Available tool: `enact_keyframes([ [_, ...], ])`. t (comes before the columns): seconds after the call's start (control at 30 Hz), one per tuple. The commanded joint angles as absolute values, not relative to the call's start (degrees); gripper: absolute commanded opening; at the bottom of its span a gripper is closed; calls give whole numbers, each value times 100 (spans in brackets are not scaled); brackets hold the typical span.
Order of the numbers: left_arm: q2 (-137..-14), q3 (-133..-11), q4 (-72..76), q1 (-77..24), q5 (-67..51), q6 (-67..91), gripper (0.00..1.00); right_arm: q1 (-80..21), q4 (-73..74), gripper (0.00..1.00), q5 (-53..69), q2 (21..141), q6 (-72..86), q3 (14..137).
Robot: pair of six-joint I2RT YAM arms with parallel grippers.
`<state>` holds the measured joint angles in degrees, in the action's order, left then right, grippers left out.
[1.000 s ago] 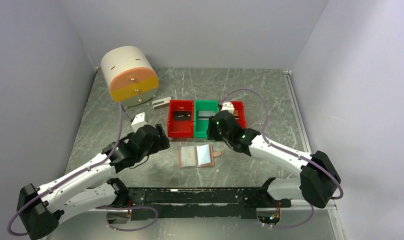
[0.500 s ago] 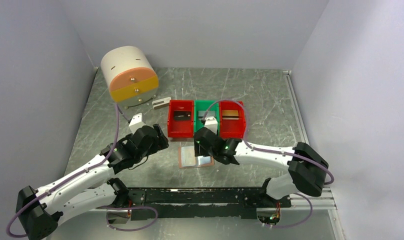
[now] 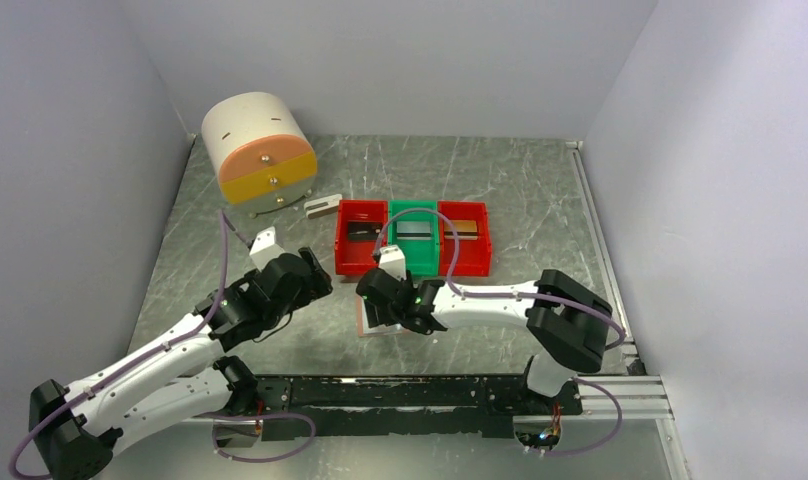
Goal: Take the credit cards out of the card holder
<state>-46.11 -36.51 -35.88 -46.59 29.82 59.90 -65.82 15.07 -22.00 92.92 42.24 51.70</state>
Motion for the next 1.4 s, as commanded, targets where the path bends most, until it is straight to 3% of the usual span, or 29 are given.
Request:
enact_keyframes([
  [0.0, -4546, -3580, -3690, -4627, 3160, 6099, 99, -6664, 1670, 65, -2449, 9465, 4288, 5397],
  [0.37, -4543, -3554, -3699, -4623, 3164, 6077, 100, -6722, 1785, 59, -2554, 9863, 4371, 5441],
  [0.83, -4599, -3533, -3645, -4629, 3108, 6025, 100, -6562, 1624, 12, -2350, 9966, 4602, 5274],
  [0.97, -4686, -3550, -3596, -4624, 3047, 5958, 100, -6377, 1345, 3, -2068, 9832, 4671, 5038],
  [1.37, -5021, -3573, -2888, -4623, 2397, 5382, 100, -5525, -797, 3, -252, 9061, 5245, 3630],
])
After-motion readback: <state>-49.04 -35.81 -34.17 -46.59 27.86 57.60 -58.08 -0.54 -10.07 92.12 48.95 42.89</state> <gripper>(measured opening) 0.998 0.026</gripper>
